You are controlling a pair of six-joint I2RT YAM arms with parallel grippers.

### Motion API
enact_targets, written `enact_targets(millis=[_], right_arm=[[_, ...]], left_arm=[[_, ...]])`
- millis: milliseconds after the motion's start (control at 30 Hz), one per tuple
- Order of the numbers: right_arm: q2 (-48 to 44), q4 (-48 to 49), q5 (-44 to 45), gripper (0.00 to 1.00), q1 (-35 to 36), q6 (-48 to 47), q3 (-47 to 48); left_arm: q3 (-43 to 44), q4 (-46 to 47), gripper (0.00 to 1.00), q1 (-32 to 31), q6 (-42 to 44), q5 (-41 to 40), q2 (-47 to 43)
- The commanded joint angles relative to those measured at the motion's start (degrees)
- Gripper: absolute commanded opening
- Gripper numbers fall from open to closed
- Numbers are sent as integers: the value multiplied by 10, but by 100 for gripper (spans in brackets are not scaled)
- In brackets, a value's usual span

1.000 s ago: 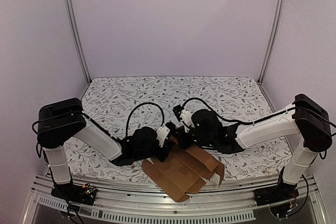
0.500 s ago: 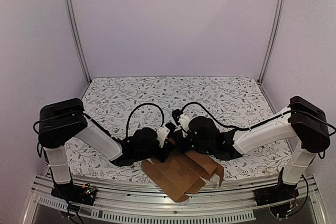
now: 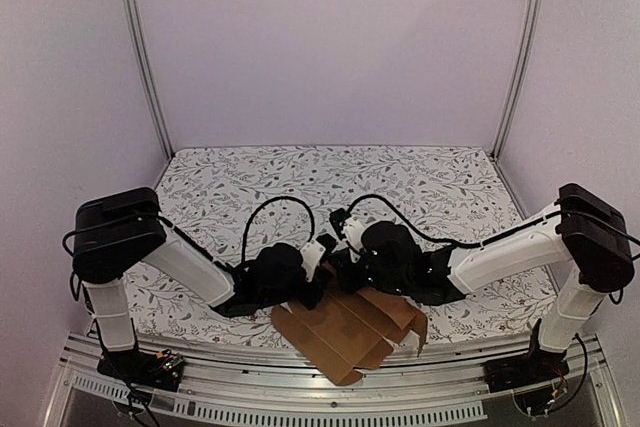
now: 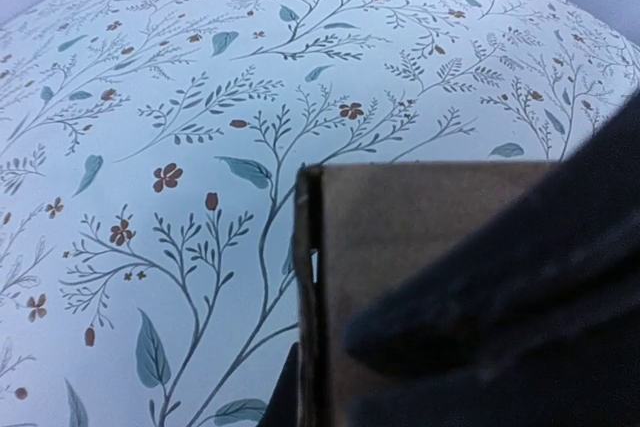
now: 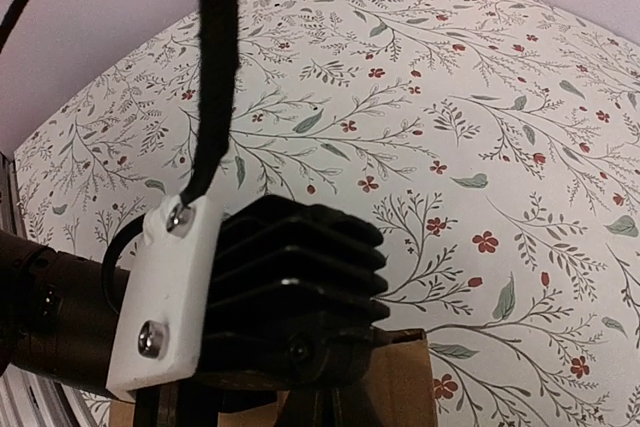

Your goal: Fold the paper box

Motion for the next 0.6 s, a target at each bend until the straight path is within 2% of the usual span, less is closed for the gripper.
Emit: enact_targets(millis=[0,67,333,500,567], right_arm=[[-43,-63,6,7,8,-5,1],[-63,-83,17,18,8,-8,2],[-194,-202,60,35,8,-23,6],[-254,-293,98,34,8,-34,9],[-270,-321,106,27,8,-38,10]], left_arm=[[7,-37,0,-4,-10,-42,-6],[8,-51,0,-5,-15,-60,-12],[16,-134,0,-5,-91,-134,-42],[21,-182,0,-11,-140,-180,-63],[34,-232,0,-18,-160,-208,-71]])
